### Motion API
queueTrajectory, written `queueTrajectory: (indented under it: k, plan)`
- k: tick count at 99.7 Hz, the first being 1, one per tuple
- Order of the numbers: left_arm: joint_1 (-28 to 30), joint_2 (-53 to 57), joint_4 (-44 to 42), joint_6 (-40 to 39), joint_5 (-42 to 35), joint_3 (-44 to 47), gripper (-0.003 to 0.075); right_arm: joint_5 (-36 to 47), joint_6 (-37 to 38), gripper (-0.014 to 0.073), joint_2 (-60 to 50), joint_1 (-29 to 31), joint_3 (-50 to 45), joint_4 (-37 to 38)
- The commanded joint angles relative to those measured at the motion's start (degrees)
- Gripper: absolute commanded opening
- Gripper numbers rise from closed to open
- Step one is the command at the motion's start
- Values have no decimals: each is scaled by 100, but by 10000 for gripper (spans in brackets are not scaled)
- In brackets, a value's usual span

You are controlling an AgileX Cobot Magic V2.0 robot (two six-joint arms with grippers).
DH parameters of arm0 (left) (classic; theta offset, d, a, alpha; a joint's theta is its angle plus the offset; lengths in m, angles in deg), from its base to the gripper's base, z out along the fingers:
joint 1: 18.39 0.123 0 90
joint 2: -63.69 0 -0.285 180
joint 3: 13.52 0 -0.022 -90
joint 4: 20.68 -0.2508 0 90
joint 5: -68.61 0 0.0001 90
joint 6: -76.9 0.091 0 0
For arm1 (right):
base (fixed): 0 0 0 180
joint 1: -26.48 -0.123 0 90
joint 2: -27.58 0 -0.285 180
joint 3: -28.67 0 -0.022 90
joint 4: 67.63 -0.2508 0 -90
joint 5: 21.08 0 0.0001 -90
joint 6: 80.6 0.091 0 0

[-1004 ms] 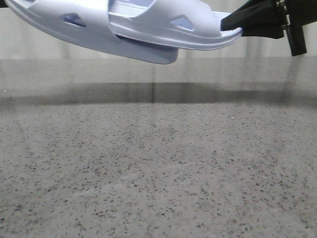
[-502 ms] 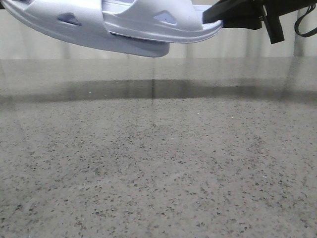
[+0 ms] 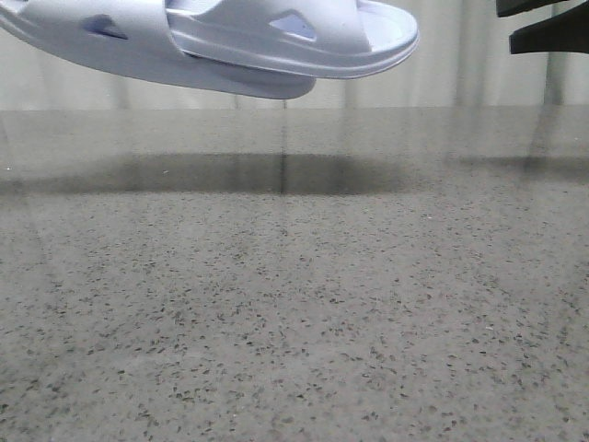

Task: Insert blue slippers together front up
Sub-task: 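Slide the right gripper's slipper onto the left gripper's slipper, then lower the stacked slippers onto the table and open both grippers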

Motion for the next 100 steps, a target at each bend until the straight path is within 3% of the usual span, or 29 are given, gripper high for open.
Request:
queueTrajectory:
  k: [1,20,42,76,86,100]
  plan:
    - [12,161,523,-26,566,-160,15,-790,17,250,-417,182,176,-258]
    - [12,-78,170,1,304,-149,15,-779,89,250,-553,209,176,-129]
    - [12,-275,-354,137,-526,-149,15,-779,176,244,-578,209,176,-62]
    - [12,-977,-851,161,-581,-149,21,-779,198,244,-578,209,176,-42]
    - [12,-1045,-949,398,-569,-149,78,-779,198,244,-578,209,176,-39]
    - [12,-1045,-911,641,-620,-172,272,-779,198,244,-578,209,176,-29]
